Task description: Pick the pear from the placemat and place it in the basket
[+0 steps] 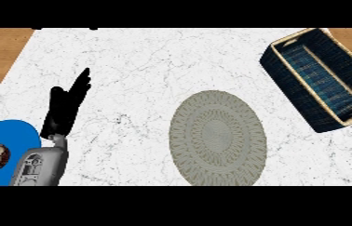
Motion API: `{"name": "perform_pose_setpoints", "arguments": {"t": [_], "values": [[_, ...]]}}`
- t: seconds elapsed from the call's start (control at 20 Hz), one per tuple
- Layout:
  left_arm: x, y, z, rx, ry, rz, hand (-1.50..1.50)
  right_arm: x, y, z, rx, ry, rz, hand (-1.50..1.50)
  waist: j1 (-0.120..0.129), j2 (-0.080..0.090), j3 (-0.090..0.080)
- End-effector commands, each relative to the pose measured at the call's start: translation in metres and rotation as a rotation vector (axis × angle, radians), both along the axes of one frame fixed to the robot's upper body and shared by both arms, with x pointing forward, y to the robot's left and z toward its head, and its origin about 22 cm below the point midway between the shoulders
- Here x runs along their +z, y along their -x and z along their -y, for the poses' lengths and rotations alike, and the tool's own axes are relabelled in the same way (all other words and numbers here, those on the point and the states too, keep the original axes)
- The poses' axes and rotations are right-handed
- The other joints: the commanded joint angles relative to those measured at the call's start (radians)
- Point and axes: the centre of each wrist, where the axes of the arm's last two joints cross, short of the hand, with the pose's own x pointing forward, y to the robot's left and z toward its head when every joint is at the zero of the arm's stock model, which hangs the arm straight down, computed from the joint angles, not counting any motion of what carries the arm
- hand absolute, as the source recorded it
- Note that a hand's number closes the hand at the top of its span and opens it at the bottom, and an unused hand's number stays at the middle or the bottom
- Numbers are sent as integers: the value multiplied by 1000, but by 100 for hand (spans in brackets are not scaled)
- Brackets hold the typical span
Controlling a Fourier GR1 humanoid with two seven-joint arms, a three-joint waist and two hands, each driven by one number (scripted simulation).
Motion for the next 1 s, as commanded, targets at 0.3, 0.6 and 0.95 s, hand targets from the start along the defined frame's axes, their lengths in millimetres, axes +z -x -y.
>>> {"name": "perform_pose_setpoints", "arguments": {"t": [0.3,0.6,0.95], "values": [[-5,-1,-5,-12,-4,-12,0,-41,-37,79,76,20,-33,150,3,1,0],[-8,8,-3,-11,-8,-6,0,-76,-57,91,68,20,-83,150,5,-2,0],[3,2,1,17,7,-4,0,-112,-71,110,90,-85,-172,150,0,-4,0]]}}
